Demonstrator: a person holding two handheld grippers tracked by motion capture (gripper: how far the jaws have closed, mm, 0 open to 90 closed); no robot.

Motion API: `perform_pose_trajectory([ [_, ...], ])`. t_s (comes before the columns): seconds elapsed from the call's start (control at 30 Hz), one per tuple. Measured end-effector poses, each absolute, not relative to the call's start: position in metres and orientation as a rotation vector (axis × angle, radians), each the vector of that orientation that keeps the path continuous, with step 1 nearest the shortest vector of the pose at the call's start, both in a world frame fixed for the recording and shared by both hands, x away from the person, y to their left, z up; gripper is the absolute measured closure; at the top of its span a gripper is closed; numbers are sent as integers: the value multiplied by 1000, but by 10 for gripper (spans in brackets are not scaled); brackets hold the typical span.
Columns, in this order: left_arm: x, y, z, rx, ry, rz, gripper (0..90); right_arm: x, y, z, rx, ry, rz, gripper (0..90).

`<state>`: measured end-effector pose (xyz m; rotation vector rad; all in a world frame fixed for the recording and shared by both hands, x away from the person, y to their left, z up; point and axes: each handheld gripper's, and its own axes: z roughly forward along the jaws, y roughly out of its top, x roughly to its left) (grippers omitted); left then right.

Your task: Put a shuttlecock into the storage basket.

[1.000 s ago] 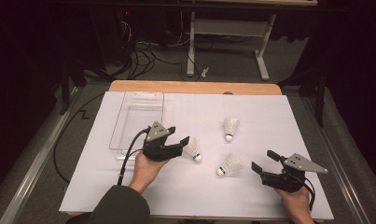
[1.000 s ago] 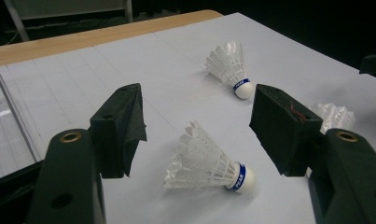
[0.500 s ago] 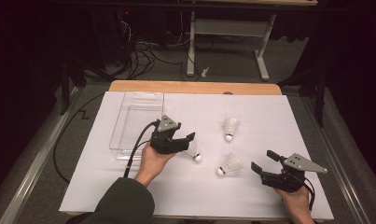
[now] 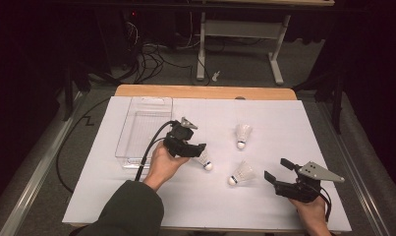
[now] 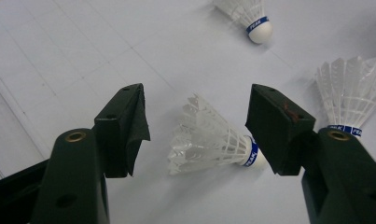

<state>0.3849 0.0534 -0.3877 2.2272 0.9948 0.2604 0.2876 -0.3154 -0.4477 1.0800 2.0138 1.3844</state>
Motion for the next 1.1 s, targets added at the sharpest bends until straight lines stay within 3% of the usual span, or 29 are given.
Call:
perform_pose_trajectory([
  [0.53, 402, 38, -397, 2409, 1059, 122, 413, 287, -315, -448, 1077, 2017, 1383, 202],
  [1.1, 407, 33, -407, 2472, 1055, 11, 492, 287, -314, -448, 1074, 2027, 1373, 205],
])
